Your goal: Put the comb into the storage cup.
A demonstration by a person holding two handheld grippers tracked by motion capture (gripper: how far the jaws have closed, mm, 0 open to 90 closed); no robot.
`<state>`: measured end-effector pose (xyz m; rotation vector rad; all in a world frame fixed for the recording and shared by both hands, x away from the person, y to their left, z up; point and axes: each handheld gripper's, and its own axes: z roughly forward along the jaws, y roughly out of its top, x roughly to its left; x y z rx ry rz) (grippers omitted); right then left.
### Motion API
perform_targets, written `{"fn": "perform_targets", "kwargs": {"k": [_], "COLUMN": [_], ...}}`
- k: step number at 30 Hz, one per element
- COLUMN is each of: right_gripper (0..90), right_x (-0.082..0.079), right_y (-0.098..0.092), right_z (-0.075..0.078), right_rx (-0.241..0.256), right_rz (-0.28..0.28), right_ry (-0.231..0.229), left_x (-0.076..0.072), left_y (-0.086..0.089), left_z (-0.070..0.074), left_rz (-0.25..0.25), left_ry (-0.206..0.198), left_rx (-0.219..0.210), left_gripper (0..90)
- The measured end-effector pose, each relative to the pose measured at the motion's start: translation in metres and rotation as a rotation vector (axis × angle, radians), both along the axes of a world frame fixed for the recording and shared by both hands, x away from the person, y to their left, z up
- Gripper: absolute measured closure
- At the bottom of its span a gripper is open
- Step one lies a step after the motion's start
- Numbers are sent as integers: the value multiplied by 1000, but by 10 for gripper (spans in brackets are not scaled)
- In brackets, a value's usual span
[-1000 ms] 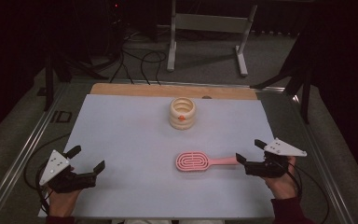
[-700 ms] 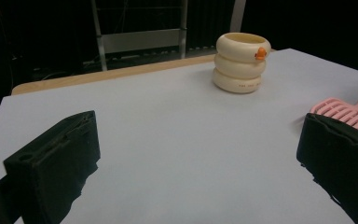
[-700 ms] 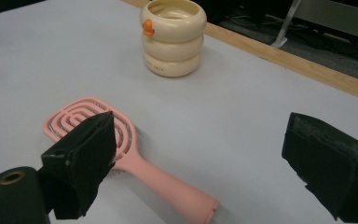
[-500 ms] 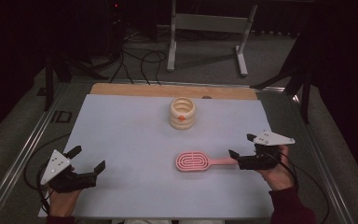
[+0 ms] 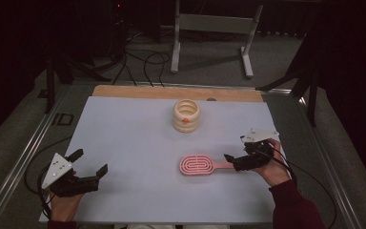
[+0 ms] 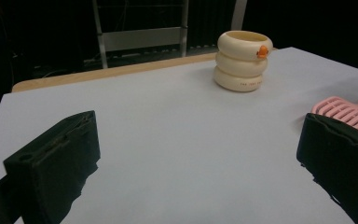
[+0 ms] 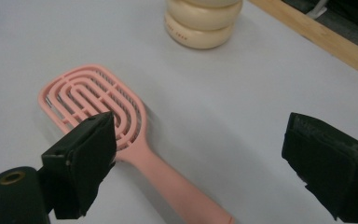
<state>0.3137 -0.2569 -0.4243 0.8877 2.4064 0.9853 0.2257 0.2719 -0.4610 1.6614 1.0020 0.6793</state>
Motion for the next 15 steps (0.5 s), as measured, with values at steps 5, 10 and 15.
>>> {"fn": "perform_targets", "kwargs": {"k": [5, 10, 15], "right_gripper": [102, 103, 104], "right_x": [5, 10, 15], "right_y": [7, 13, 19], "right_z": [-2, -6, -13], "right_rx": [-39, -74, -109], "right_rz": [28, 54, 83], "right_ry": [23, 40, 63], "left_x": [0, 1, 1], "left_y": [0, 0, -1], "left_z": [0, -1, -1], "left_rz": [-2, -2, -3], "left_ry": [1, 3, 4], "left_rx": [2, 2, 0], "left_gripper": [0, 0, 0]}}
